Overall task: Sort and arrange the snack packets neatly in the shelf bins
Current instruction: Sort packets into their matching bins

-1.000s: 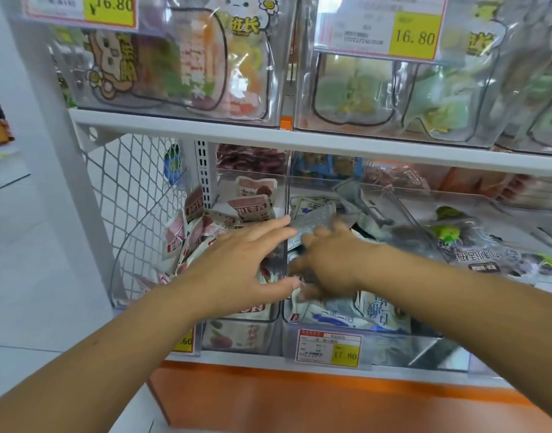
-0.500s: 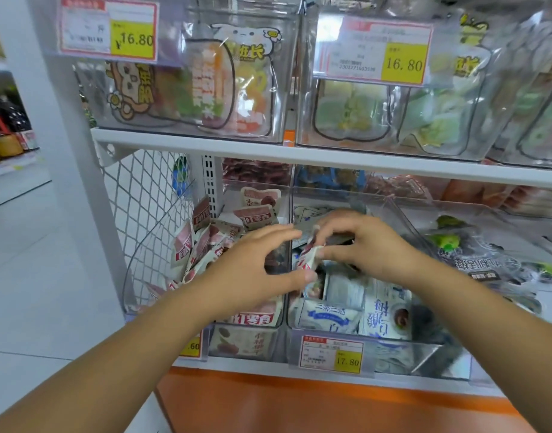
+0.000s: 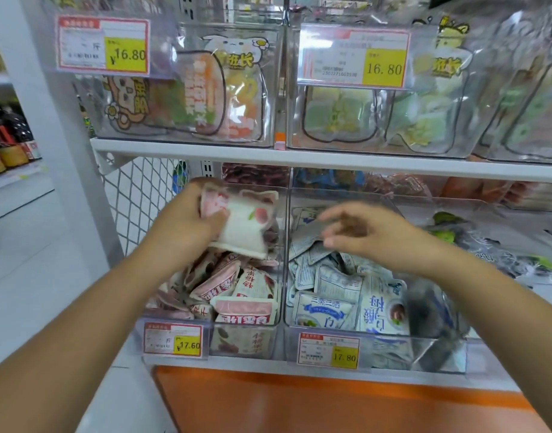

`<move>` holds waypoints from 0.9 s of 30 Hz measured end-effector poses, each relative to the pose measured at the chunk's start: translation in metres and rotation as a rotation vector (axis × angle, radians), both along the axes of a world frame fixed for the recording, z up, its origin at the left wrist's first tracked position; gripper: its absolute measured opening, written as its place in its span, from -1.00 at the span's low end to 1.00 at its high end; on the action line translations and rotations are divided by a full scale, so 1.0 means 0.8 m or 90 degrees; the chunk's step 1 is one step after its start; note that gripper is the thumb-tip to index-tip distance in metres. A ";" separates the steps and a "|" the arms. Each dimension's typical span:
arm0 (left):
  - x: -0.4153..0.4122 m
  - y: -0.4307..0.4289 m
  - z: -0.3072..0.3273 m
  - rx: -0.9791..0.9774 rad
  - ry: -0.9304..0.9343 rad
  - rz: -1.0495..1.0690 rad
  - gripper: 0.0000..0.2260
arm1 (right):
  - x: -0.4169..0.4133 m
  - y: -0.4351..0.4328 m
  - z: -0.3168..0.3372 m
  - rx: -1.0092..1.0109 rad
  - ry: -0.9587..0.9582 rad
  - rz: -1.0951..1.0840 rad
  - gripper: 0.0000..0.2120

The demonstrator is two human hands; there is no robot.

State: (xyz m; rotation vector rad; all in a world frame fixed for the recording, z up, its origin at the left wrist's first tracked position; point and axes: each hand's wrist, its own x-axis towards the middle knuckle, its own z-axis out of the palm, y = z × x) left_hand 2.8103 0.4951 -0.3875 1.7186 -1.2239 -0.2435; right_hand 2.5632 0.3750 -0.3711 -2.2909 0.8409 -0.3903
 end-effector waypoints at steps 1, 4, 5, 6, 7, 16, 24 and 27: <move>0.015 0.001 -0.004 0.039 -0.012 0.022 -0.62 | -0.010 -0.002 0.005 -0.033 0.105 0.016 -0.69; 0.031 0.006 -0.019 0.184 -0.204 0.082 -0.41 | -0.033 -0.003 0.010 -0.082 0.355 0.035 -0.58; 0.030 0.004 -0.025 0.193 -0.306 0.087 -0.37 | -0.037 -0.002 0.007 -0.094 0.415 0.036 -0.47; 0.022 0.004 -0.027 0.165 -0.380 0.067 -0.36 | -0.038 -0.002 -0.001 -0.105 0.465 0.035 -0.36; 0.009 0.003 -0.026 0.134 -0.403 0.019 -0.39 | -0.038 0.000 -0.011 -0.116 0.501 0.032 -0.26; -0.103 -0.021 -0.046 0.130 -0.632 -0.307 -0.60 | -0.010 -0.014 -0.067 -0.436 0.389 -0.021 -0.64; -0.117 -0.037 -0.032 0.162 -0.674 -0.270 -0.34 | -0.021 -0.048 -0.033 -0.414 0.229 -0.097 -0.74; -0.138 -0.054 -0.033 0.213 -0.664 -0.264 -0.31 | -0.031 -0.052 -0.030 -0.372 0.247 -0.042 -0.76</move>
